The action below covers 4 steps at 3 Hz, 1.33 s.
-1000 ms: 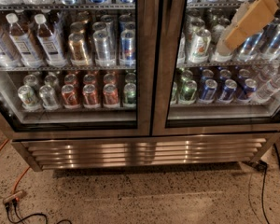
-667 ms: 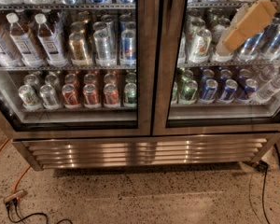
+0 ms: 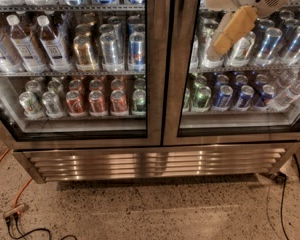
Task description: Open right fridge door
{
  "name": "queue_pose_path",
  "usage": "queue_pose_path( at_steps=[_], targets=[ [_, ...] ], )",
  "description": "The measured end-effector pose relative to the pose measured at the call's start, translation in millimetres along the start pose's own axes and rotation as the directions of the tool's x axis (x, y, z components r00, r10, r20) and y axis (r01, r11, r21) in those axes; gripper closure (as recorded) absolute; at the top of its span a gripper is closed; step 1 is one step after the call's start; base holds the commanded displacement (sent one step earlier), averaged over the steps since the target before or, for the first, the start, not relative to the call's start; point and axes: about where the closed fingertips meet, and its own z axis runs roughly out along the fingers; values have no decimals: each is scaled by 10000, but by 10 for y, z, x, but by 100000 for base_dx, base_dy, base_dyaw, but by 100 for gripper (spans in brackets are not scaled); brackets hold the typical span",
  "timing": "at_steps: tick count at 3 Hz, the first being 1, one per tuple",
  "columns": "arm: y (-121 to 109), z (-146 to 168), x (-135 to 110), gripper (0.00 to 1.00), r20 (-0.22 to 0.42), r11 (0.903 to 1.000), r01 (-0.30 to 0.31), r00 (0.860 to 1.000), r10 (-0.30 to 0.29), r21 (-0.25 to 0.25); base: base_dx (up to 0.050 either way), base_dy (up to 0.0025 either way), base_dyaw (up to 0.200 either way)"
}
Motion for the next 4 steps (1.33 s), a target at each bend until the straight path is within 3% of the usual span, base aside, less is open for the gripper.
queue_pose_path(
  at_steps=[1, 3, 4],
  targets=[
    [-59, 177, -84, 0, 182, 9989, 169, 9997, -161, -439, 0, 0, 0],
    [-59, 177, -85, 0, 190, 9989, 174, 9997, -165, -443, 0, 0, 0],
    [-145, 225, -211, 0, 822, 9946, 585, 9953, -515, -857, 0, 0, 0]
  ],
)
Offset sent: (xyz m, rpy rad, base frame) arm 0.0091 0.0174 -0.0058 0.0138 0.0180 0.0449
